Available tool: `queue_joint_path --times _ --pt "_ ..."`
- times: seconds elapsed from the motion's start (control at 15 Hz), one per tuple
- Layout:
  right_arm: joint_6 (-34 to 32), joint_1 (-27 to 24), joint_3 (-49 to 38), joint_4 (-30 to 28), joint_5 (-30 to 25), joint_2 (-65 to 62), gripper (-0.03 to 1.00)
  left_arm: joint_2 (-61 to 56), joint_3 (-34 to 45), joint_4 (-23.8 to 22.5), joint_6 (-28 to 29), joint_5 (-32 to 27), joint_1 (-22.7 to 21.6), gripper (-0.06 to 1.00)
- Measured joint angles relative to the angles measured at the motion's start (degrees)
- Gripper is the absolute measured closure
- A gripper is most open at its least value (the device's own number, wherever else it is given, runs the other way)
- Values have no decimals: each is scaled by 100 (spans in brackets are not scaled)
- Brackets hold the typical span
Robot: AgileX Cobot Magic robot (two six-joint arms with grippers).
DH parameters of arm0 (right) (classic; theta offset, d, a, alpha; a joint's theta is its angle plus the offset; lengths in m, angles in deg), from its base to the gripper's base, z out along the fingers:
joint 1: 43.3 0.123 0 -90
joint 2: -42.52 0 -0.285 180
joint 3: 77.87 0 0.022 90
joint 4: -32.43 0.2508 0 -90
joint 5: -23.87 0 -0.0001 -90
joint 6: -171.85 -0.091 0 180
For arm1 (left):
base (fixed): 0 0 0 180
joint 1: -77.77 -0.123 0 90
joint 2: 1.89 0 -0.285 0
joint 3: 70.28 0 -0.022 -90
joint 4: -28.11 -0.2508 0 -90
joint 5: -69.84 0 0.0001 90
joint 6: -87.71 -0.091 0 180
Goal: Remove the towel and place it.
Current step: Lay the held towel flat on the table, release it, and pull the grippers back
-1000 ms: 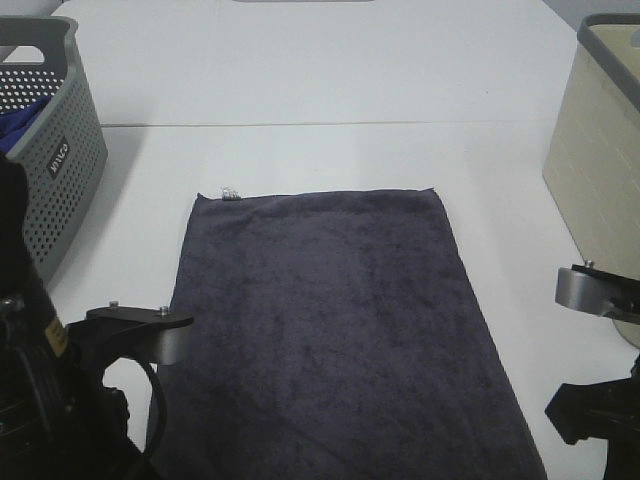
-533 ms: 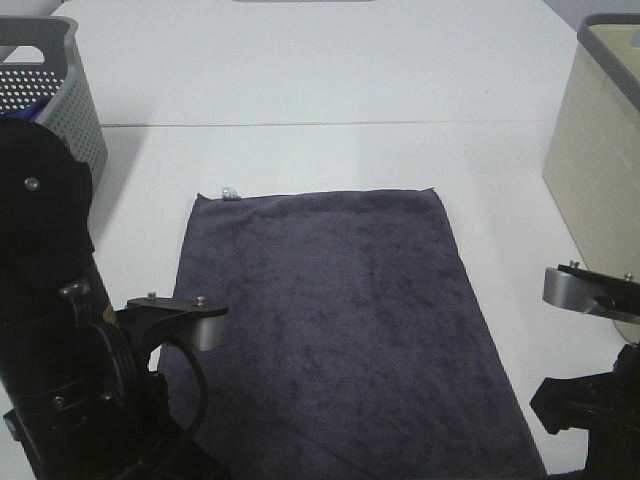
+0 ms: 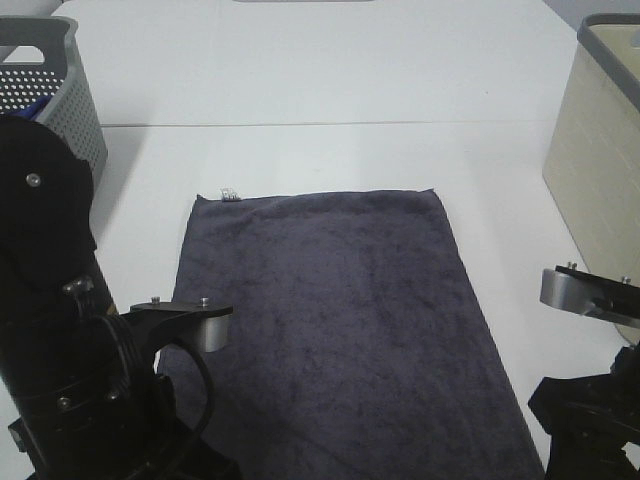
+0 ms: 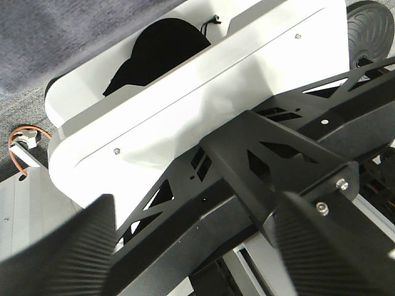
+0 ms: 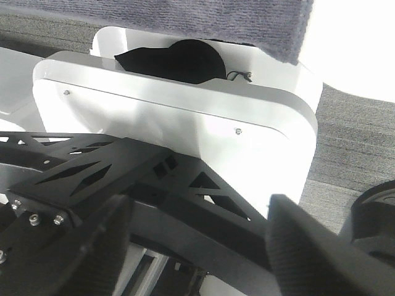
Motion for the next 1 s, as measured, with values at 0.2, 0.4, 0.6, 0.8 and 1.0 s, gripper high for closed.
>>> queue_joint_path --times 0.2,0.4,0.6,0.8,1.0 --pt "11 0 252 -275 -52 6 31 0 -418 -172 0 -350 0 19" --pt "11 -6 1089 -791 -138 17 31 6 -1146 -877 74 -458 -120 19" --pt "11 -6 2166 -1266 -309 235 31 23 -1891 -1352 120 -458 -882 19" --pt "29 -6 3403 -1536 -613 1129 31 384 -2739 -1524 -143 -453 -1782 19" --pt "166 -6 4544 -1673 -859 2252 31 940 -3426 -1633 -275 -309 -2366 19"
